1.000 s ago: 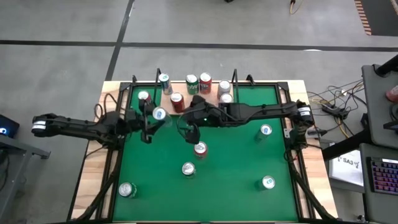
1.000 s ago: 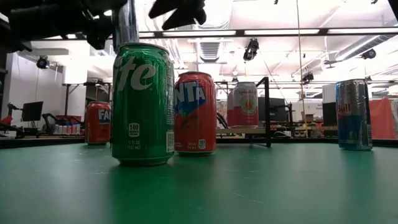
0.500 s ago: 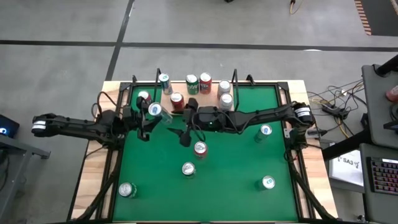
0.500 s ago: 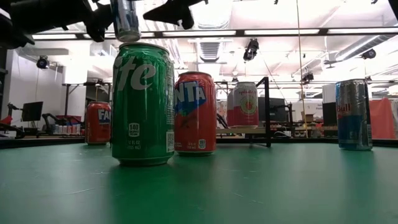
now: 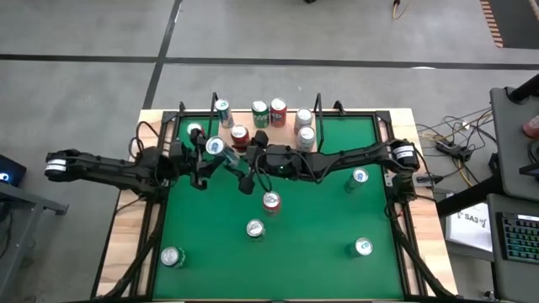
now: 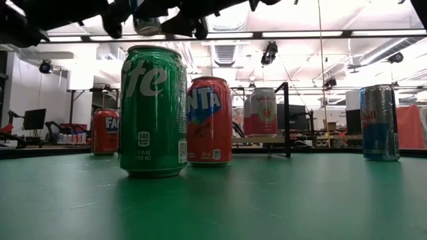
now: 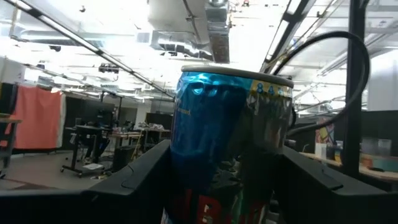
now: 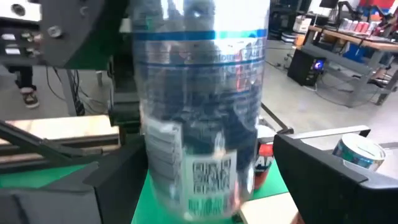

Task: Pick and place cans onto a shelf
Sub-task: Put the top left blue silver soda can on the shelf aligned with the other blue silver soda can

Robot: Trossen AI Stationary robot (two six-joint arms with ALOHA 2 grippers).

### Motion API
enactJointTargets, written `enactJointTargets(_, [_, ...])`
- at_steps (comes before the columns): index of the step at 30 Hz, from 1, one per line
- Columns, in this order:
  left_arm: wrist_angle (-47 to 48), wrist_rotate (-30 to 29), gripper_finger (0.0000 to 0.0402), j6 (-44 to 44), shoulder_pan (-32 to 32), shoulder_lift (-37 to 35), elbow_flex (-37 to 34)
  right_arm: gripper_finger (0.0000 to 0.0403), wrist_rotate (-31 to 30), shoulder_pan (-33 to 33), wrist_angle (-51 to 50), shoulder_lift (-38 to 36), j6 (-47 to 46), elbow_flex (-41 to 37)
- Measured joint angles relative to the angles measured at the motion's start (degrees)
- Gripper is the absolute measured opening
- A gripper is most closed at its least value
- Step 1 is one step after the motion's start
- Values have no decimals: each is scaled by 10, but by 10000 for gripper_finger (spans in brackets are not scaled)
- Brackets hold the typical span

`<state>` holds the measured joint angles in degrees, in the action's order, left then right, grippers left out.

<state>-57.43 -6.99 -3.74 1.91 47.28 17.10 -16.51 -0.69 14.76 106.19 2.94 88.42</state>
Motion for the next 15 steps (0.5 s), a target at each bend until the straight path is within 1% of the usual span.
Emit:
enactJointTargets(4, [-6, 1, 220, 0, 0, 24, 18, 326, 2, 5, 6, 0, 1, -1])
enactJointTargets(6, [-3, 2, 221, 2, 0, 29, 21, 318, 2, 5, 3, 0, 2, -1])
enactJointTargets(8, [-4, 3, 226, 3, 0, 37, 30, 294, 2, 5, 5, 0, 1, -1])
enactJointTargets(11, [-1, 3, 239, 7, 0, 37, 31, 235, 4, 4, 2, 0, 3, -1])
enactJointTargets(12, [0, 3, 244, 10, 0, 37, 32, 228, 4, 4, -3, -1, 7, -1])
enactJointTargets(15, [7, 5, 260, 11, 0, 30, 31, 228, 7, 4, -16, -6, 12, 0])
